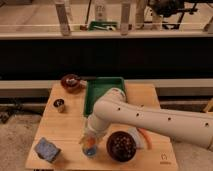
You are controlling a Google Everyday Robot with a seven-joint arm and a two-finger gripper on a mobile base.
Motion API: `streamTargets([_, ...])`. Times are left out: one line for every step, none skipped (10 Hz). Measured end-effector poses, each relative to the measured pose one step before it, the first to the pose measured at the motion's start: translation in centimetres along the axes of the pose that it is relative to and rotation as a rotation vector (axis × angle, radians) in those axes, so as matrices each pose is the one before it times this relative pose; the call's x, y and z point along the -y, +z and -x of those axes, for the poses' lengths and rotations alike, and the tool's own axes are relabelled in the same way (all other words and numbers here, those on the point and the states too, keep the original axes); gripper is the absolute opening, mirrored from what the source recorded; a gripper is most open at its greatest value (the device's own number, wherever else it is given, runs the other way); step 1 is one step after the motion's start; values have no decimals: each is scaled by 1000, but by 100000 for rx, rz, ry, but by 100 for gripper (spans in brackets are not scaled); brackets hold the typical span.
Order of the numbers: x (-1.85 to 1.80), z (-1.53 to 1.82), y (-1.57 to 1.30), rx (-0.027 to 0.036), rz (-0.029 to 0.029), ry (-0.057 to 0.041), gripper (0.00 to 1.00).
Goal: Place apple in plastic cup
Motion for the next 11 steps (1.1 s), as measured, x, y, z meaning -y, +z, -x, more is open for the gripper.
streamTargets([-110,20,-134,-169,-578,40,0])
streamTargets([-38,24,-103,-31,-246,-178,0])
streamTargets([-50,-1,-85,-11,-187,-77,0])
streamTargets([-16,-2,-92,64,-214,-221,0])
streamTargets([-65,-11,-44,75,-116,-30,0])
streamTargets([-47,-6,-19,369,4,-168,0])
streamTargets([25,-1,8,321,-82,-105,0])
streamTargets([-23,45,18,715,54,-232,0])
streamTargets([-8,41,28,282,44,-125,0])
streamTargets([-8,16,-22,116,41,-111,0])
streamTargets([31,14,-8,150,33,-145,0])
